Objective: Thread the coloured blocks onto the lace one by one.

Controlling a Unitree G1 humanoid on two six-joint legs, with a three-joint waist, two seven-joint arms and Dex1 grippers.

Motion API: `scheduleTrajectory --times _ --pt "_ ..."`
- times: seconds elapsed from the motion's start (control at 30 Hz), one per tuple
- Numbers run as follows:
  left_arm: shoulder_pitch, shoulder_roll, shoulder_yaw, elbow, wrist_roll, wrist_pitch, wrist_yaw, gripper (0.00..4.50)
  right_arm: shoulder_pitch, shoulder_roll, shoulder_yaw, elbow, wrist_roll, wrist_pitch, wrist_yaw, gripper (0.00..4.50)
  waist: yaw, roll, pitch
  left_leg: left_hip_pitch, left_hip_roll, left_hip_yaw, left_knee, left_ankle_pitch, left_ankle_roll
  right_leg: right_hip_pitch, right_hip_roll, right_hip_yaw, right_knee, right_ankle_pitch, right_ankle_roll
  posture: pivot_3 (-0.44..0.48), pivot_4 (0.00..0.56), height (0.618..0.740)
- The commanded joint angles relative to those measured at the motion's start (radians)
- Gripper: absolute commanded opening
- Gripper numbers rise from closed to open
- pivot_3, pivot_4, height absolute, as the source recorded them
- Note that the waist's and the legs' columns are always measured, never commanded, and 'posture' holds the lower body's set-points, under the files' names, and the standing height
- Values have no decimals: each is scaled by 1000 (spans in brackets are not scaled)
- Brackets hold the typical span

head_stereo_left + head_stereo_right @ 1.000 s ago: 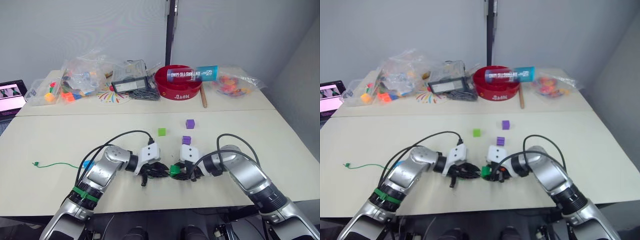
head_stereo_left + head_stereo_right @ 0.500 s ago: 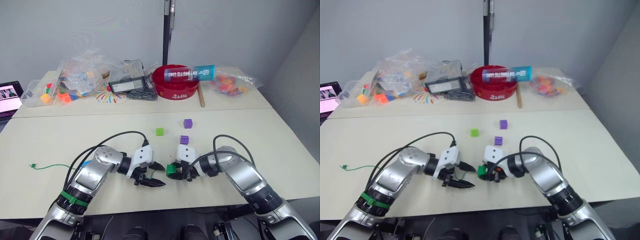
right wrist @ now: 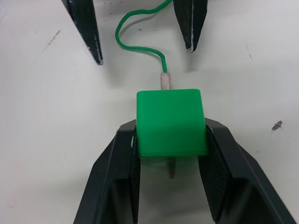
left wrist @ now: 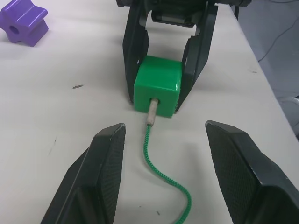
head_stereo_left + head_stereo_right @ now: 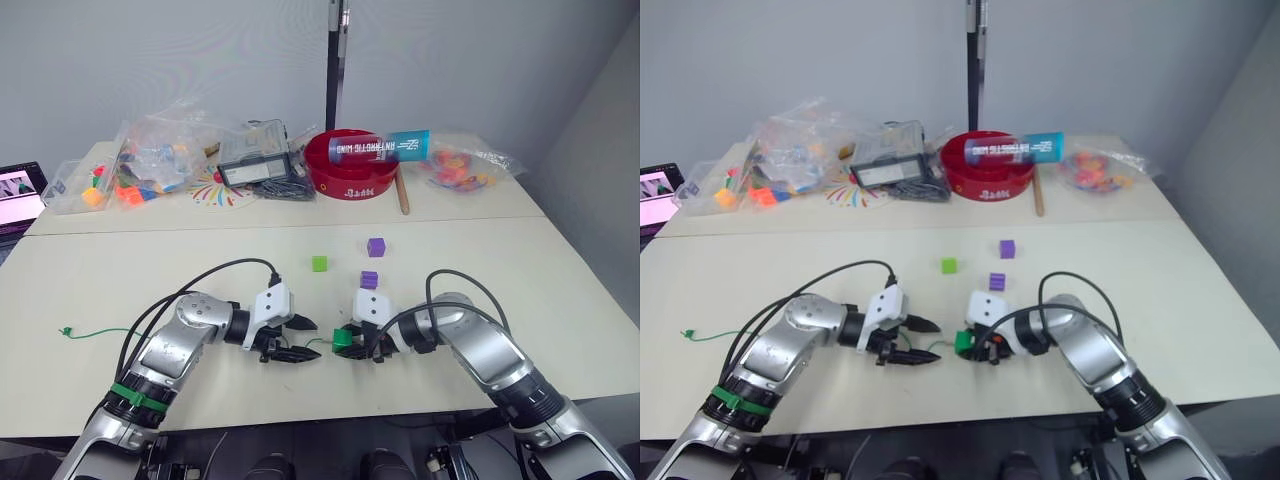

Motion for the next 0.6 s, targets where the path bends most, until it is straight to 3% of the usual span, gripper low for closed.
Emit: scheduleTrajectory --times 0.03,0.2,0.3,0.5,0.6 --pt "-3 11 -4 17 19 -35 0 2870 11 -6 5 -14 1 -6 -10 1197 0 0 0 0 0 0 0 0 0 0 0 0 0 0 0 0 150 740" --pt "-4 -4 -28 55 48 -67 6 2870 11 -8 2 -16 2 -4 -10 1197 0 0 0 0 0 0 0 0 0 0 0 0 0 0 0 0 150 740" --pt "2 -17 -35 55 47 -81 5 2111 13 -13 -1 -22 4 -2 -10 1197 0 0 0 0 0 0 0 0 0 0 0 0 0 0 0 0 150 740" --pt "-12 -37 -38 71 60 -106 16 158 13 -16 -3 -26 7 1 -10 1197 1 0 0 0 0 0 0 0 0 0 0 0 0 0 0 0 150 740" --pt "-20 -44 -41 78 68 -113 23 53 12 -17 -4 -26 7 1 -10 1197 1 0 0 0 0 0 0 0 0 0 0 0 0 0 0 0 150 740"
